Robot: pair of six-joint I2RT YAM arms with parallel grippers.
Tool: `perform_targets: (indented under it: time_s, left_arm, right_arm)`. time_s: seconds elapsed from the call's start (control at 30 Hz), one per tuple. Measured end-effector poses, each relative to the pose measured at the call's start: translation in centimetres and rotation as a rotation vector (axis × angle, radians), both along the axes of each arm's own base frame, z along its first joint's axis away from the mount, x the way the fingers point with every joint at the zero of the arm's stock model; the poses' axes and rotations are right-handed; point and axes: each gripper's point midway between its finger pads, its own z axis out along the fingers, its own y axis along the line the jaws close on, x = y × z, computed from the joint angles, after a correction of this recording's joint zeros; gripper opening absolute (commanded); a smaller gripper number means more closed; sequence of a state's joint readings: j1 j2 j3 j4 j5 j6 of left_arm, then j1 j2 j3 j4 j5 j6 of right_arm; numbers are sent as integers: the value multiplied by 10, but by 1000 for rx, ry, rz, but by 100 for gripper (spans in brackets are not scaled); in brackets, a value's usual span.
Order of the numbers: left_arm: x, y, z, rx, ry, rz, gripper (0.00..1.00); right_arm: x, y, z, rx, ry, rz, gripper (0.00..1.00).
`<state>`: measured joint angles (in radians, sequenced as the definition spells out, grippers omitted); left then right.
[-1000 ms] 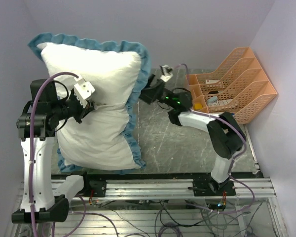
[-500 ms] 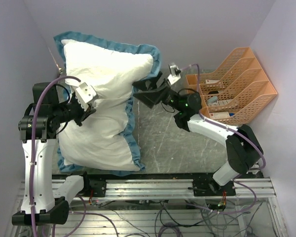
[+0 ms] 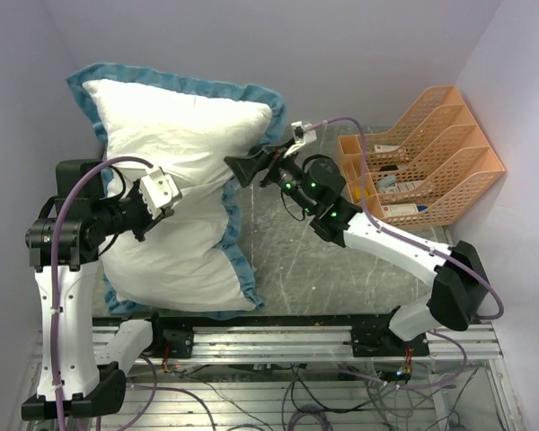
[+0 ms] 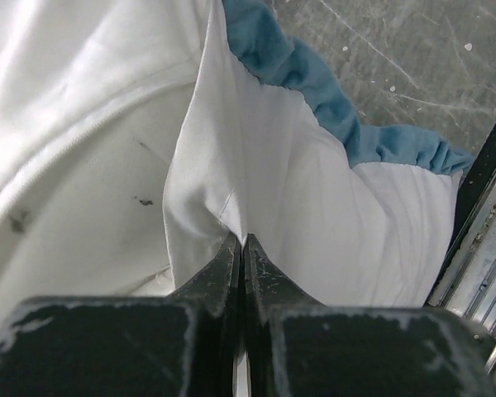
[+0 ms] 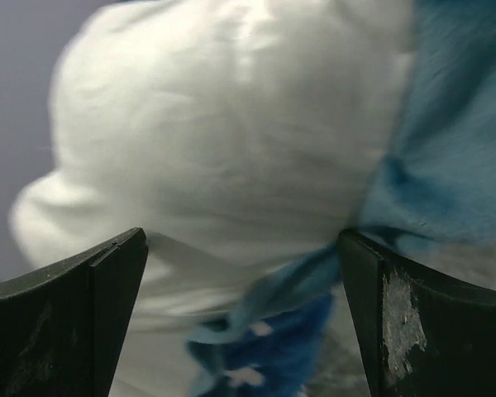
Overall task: Remove the pillowcase from the pillow
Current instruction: Remove the pillow from the pillowcase.
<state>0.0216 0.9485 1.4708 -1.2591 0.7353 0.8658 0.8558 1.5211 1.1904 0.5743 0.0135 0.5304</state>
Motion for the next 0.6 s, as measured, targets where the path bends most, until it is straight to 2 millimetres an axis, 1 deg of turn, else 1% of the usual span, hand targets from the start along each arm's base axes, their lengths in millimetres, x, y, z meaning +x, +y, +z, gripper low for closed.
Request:
perform_targets:
  time_s: [0.03, 0.13, 0.17, 0.23, 0.33, 0.43, 0.47, 0.5, 0.57, 0.6]
  left_arm:
    - [-2, -1, 0, 1, -4, -7, 7]
    - [-6, -2, 1, -1, -6, -23, 7]
    - [-7, -3, 1, -3, -6, -28, 7]
    - [-7, -4, 3, 0, -15, -36, 7]
    - [-8, -3, 4, 6, -20, -41, 7]
    - [-10, -3, 4, 8, -17, -44, 7]
    - [-12, -4, 4, 9, -14, -46, 7]
    - [-13, -4, 4, 10, -10, -47, 7]
    - [-15, -3, 4, 11, -5, -48, 8]
    - [-15, -3, 5, 11, -7, -48, 14]
  right_arm:
    - [5, -11, -12, -18, 29, -36, 100]
    - [25, -33, -35, -49, 87, -114, 100]
    - [30, -35, -42, -60, 105, -129, 100]
    - [34, -37, -51, -75, 129, -144, 100]
    - [33, -35, -54, -77, 147, -144, 100]
    - [29, -26, -42, -23, 125, -74, 100]
    - [26, -20, -34, 16, 102, -21, 97]
    - [24, -14, -29, 47, 89, 26, 92]
    - [20, 0, -17, 119, 49, 143, 71]
    - [19, 6, -11, 146, 34, 189, 60]
